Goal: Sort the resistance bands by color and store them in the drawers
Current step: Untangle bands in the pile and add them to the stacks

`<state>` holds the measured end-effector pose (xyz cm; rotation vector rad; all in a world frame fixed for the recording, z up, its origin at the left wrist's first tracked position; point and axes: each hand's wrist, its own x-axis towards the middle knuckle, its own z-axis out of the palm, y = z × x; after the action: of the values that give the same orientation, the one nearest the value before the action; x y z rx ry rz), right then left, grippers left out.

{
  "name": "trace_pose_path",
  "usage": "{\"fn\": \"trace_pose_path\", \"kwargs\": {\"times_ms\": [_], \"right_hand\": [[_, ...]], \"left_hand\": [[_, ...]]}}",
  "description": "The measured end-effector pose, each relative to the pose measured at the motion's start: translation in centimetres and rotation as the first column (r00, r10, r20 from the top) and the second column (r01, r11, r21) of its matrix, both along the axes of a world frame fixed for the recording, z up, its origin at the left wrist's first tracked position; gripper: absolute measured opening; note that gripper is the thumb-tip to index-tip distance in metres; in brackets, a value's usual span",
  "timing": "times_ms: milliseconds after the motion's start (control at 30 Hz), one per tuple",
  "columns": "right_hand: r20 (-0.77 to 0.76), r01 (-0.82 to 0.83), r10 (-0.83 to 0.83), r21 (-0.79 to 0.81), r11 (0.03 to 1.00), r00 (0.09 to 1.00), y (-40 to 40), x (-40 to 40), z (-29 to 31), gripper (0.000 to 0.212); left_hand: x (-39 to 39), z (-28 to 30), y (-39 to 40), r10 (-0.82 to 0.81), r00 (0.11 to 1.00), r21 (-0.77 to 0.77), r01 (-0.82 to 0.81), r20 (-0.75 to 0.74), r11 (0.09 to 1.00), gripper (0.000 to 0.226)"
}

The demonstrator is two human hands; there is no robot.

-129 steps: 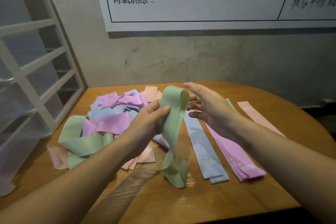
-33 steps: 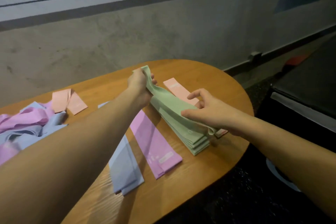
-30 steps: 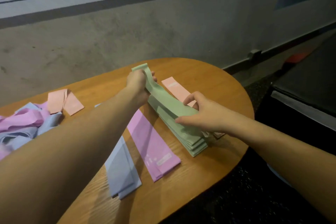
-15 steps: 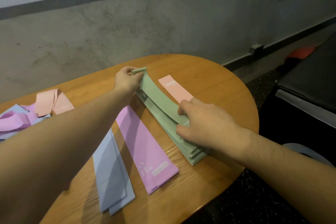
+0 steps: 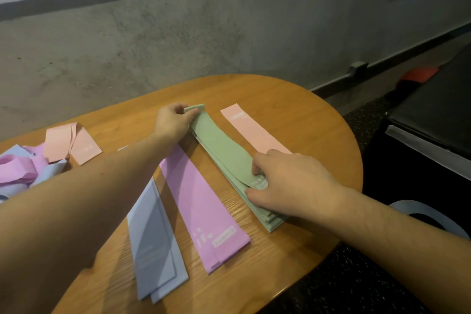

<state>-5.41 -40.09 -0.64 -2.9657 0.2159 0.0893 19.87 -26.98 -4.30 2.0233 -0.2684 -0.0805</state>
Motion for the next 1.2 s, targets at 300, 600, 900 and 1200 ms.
{"fn": "trace_pose_path", "kwargs": {"times_ms": [300,600,900,1200], "right_hand": [[0.075,-0.019,0.026,-0.100,0.995,0.997,0.3,-0.5,0.2,0.047],[-0.004,-0.010,0.009,-0.101,0.995,1.000,0.4,-0.8,0.3,0.056],[-0.062,-0.008,0.007,-0.029,1.000,0.998,1.1,-0.8,-0.2,0.065],[-0.044,-0.004,0.004,-0.003,1.000,0.999,1.5,-1.3,-1.2,0.059]], "left_hand": [[0.0,-0.1,0.2,0.027,1.000,-0.090,-0.027,0.002,0.996,0.016],[0.7,0.4,1.4,-0.066,0.986,0.368,0.005,0.152,0.930,0.018],[0.5,2.7,0.5,-0.179,0.978,0.563,0.088,0.108,0.822,0.025],[0.3,3.1,0.0,-0.413,0.890,0.642,0.203,0.193,0.739,0.044]]}}
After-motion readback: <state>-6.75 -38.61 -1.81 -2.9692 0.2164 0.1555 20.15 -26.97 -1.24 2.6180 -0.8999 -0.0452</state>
